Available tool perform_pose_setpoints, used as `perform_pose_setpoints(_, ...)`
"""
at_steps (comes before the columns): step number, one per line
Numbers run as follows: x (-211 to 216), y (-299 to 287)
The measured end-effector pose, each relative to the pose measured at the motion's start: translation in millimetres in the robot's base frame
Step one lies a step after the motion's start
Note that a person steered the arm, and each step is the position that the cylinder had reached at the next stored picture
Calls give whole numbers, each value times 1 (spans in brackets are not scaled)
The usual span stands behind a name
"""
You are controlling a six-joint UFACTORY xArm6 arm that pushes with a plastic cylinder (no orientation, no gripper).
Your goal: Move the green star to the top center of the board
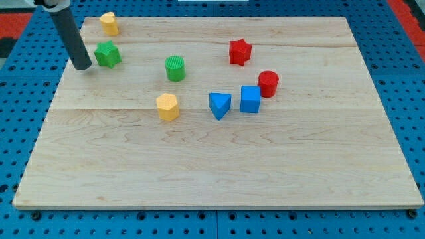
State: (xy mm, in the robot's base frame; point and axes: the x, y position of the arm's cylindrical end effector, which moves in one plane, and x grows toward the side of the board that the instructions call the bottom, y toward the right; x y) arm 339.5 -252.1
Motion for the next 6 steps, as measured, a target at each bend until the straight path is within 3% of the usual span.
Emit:
perform_pose_setpoints(1, -8, 7)
perform_pose_setpoints(2, -36, 51)
perform_pose_setpoints(4, -46, 139)
perform_pose_setpoints(6, -86, 190)
